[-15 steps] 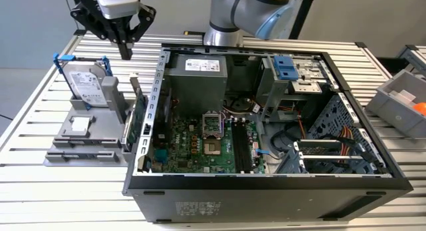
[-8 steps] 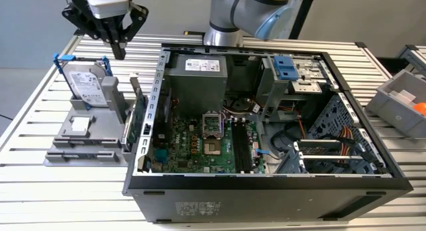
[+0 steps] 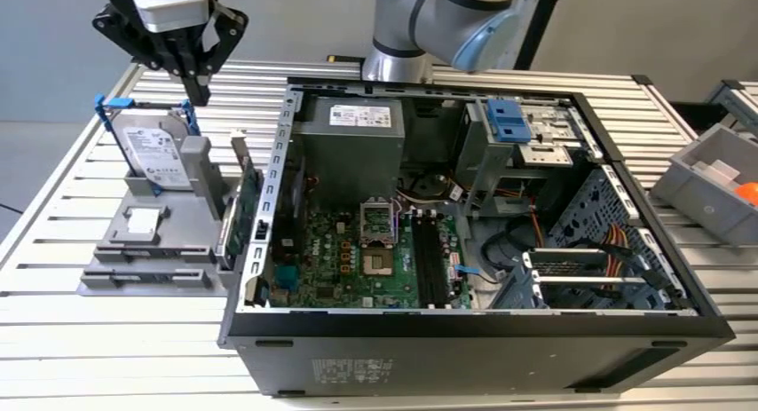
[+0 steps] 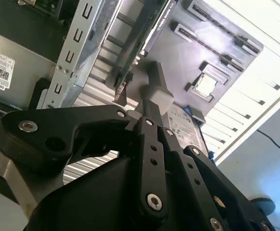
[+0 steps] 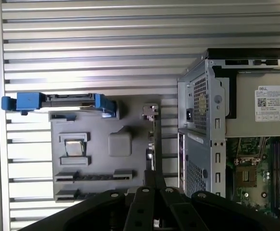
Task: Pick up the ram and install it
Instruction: 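Reach for the ram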
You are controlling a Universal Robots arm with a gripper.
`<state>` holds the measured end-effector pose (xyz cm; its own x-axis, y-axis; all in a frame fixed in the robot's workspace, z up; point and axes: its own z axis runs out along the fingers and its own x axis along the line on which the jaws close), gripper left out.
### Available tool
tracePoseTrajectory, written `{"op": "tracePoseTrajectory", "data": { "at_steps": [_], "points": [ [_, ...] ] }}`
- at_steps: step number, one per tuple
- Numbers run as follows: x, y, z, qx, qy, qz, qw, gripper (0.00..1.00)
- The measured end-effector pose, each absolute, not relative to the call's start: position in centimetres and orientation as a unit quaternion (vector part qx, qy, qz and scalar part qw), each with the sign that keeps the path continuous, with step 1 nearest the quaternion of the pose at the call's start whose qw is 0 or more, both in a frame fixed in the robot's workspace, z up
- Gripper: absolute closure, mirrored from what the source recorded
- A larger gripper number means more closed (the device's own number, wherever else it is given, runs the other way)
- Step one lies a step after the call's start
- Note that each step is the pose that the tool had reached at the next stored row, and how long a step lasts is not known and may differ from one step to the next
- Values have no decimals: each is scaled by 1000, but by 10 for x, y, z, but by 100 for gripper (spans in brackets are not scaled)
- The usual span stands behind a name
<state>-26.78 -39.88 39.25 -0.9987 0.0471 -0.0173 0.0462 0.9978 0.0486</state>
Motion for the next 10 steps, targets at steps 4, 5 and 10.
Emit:
{"op": "tracePoseTrajectory", "data": {
  "at_steps": [4, 5, 10],
  "points": [
    [-275, -399, 392, 21, 999, 24, 9, 100],
    [-277, -399, 392, 20, 999, 24, 9, 100],
    [-286, -399, 392, 16, 1000, 24, 9, 100]
  ]
}}
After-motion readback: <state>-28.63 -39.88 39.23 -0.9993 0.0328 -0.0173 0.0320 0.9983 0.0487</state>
